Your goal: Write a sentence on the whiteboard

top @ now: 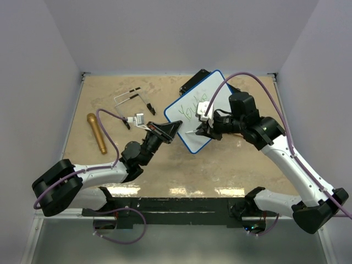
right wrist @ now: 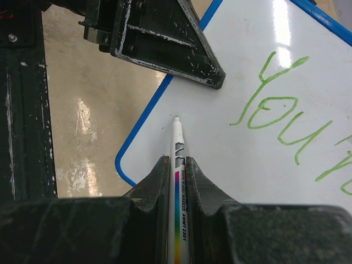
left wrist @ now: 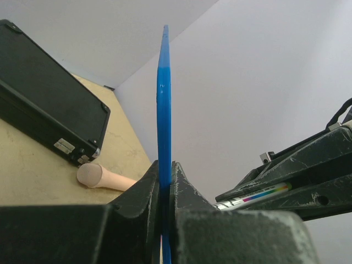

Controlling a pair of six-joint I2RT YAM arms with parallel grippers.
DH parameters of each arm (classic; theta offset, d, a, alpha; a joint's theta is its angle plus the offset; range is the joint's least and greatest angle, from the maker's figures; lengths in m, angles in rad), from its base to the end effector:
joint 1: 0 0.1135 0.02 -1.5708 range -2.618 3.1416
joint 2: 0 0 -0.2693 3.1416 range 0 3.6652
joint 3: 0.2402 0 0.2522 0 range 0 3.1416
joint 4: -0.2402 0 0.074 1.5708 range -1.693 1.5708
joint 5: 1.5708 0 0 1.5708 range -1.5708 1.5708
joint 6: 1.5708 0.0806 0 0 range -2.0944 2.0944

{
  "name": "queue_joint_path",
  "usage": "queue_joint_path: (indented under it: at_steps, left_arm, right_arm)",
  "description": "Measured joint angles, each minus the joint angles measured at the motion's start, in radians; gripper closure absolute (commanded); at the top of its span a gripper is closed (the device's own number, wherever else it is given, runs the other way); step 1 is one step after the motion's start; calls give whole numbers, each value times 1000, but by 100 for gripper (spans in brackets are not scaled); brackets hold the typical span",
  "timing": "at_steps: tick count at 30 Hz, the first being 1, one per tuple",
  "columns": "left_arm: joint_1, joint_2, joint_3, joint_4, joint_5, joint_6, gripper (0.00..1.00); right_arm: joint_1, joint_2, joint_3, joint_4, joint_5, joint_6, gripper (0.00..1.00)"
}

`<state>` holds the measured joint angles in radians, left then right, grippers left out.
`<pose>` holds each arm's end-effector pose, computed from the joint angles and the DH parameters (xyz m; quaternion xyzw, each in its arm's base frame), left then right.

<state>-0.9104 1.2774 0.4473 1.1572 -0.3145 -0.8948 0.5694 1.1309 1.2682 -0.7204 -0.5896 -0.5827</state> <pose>0.2003 -0.2172 0.2794 -0.1228 0.5763 -0.5736 0.5690 0.1927 0.1765 0.3725 -0.5744 0.6315 0.2528 0.4553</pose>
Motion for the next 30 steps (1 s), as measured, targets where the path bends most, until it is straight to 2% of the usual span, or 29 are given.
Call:
queue_joint_path:
  at_steps: [19,30]
  left_arm:
    - [0,-2,-2,-1,-15,5,100]
    - [0,-48,-40,-15,-38,24,100]
  right_arm:
    - [13,3,-19,-52,-28,-54,100]
    - [14,0,-30,-63,48,-43,100]
